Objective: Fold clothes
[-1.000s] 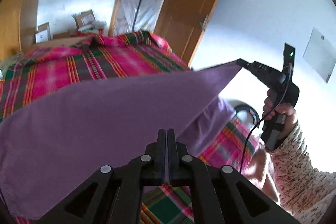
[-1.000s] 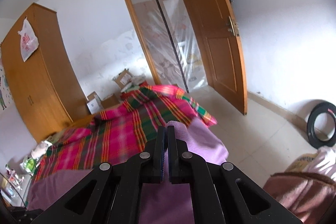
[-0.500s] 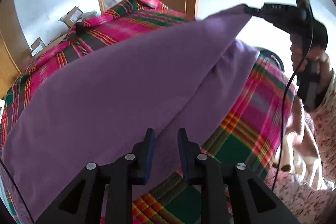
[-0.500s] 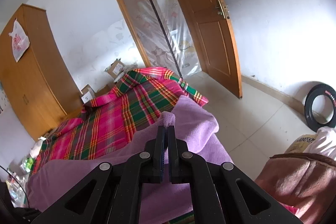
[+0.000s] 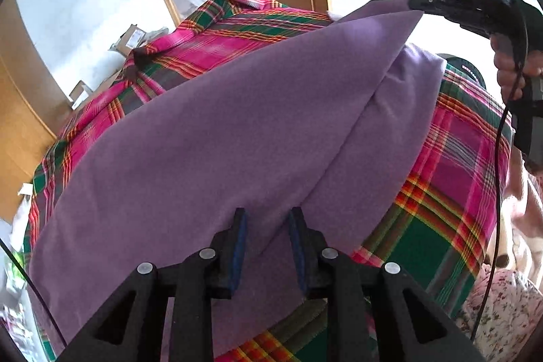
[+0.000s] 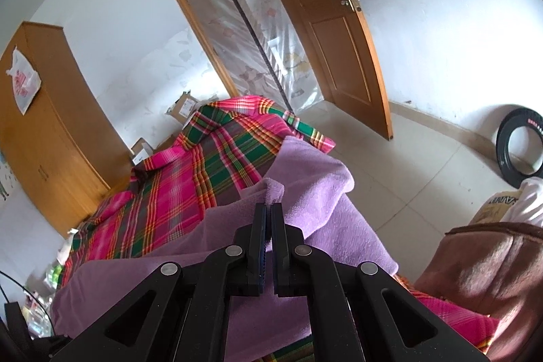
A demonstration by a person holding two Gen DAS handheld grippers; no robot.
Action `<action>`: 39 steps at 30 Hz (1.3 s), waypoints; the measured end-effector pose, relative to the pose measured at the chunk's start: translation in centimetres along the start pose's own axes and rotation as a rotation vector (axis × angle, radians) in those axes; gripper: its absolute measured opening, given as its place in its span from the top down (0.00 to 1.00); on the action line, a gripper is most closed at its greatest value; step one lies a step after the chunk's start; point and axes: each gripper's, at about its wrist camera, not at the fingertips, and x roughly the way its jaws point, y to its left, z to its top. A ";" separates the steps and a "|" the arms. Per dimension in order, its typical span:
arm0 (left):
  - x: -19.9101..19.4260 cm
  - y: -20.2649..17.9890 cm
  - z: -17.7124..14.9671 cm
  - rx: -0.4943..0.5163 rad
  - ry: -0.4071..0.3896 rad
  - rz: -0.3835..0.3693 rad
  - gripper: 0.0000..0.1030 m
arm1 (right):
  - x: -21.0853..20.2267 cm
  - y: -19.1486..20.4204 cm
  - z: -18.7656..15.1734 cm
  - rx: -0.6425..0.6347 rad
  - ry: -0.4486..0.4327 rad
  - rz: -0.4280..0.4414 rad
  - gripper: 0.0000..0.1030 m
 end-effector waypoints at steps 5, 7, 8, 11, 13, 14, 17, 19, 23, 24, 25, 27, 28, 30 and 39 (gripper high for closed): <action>-0.1 -1.7 -0.2 0.153 -0.022 0.055 0.75 | 0.0 -0.2 -0.2 0.027 0.003 0.005 0.96; -0.1 -2.5 -0.6 0.231 -0.049 0.084 0.75 | -0.1 -0.2 -0.4 0.040 0.001 0.008 0.96; -0.1 -2.6 -0.8 0.253 -0.059 0.088 0.76 | -0.1 -0.3 -0.4 0.046 0.000 0.008 0.96; 0.0 -1.6 -0.5 0.188 -0.042 0.030 0.79 | -0.2 -0.7 -0.7 0.071 -0.003 0.005 0.96; 0.2 -0.8 -0.3 0.118 -0.023 0.003 0.87 | 0.0 -0.9 -0.9 0.088 0.001 0.002 0.96; 0.2 -0.6 -0.3 0.103 -0.023 -0.008 0.92 | 0.2 -1.0 -1.0 0.096 0.006 0.001 0.96; -0.2 -0.1 -0.5 0.065 -0.046 -0.029 0.98 | 0.5 -1.1 -1.2 0.101 0.013 -0.008 0.96; -0.6 0.6 -0.5 0.022 -0.065 -0.060 0.98 | 0.7 -1.2 -1.2 0.101 0.016 -0.013 0.96; -1.6 1.6 -0.5 -0.027 -0.095 -0.097 0.98 | 0.8 -1.0 -1.3 0.097 0.015 -0.020 0.96; -1.9 1.7 -0.6 -0.029 -0.102 -0.102 0.98 | 0.8 -0.9 -1.3 0.096 0.014 -0.021 0.96; -2.2 1.8 -0.6 -0.031 -0.109 -0.107 0.98 | 0.8 -0.9 -1.3 0.095 0.012 -0.021 0.96; -2.8 1.9 -0.8 -0.036 -0.124 -0.113 0.98 | 0.5 -0.6 -1.3 0.086 0.003 -0.021 0.96; -3.1 2.1 -0.8 -0.045 -0.132 -0.117 0.98 | 0.3 -0.5 -1.2 0.082 -0.002 -0.021 0.96; -3.7 2.7 -0.9 -0.066 -0.146 -0.127 0.98 | -0.3 -0.1 -1.1 0.067 -0.019 -0.020 0.96; -6.7 3.2 -2.0 -0.063 -0.179 -0.149 0.98 | -3.6 1.2 -0.5 0.018 -0.083 0.004 0.97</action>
